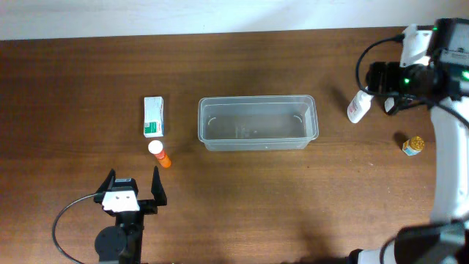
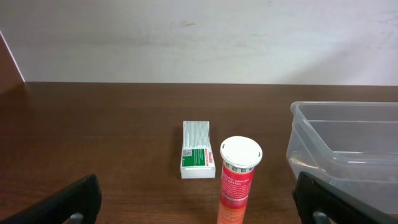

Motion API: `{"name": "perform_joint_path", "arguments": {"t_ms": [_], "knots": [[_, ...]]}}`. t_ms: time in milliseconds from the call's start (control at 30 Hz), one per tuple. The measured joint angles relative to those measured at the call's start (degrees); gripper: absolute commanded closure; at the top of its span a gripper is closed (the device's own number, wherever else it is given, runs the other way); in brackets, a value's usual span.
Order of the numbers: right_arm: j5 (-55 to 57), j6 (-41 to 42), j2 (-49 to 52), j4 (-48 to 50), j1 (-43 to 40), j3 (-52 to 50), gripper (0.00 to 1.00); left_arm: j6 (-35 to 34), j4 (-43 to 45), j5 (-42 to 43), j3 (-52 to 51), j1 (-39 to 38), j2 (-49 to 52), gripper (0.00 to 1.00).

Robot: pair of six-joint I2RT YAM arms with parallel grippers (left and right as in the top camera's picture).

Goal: Pack container
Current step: 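Move right gripper over the white spray bottle and descend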

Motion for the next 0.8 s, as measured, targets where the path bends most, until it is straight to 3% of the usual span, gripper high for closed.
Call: {"name": "perform_joint_path", "arguments": {"t_ms": [500, 800], "knots": [[-0.3, 0.0, 15.5, 0.7, 0.0, 0.1, 0.02, 0.0, 0.0, 0.0, 0.0, 0.0, 0.0, 0.01], [-0.3, 0.2, 19.1, 2.8, 0.0, 0.1, 0.02, 0.0, 0.0, 0.0, 0.0, 0.0, 0.0, 0.01]]}}
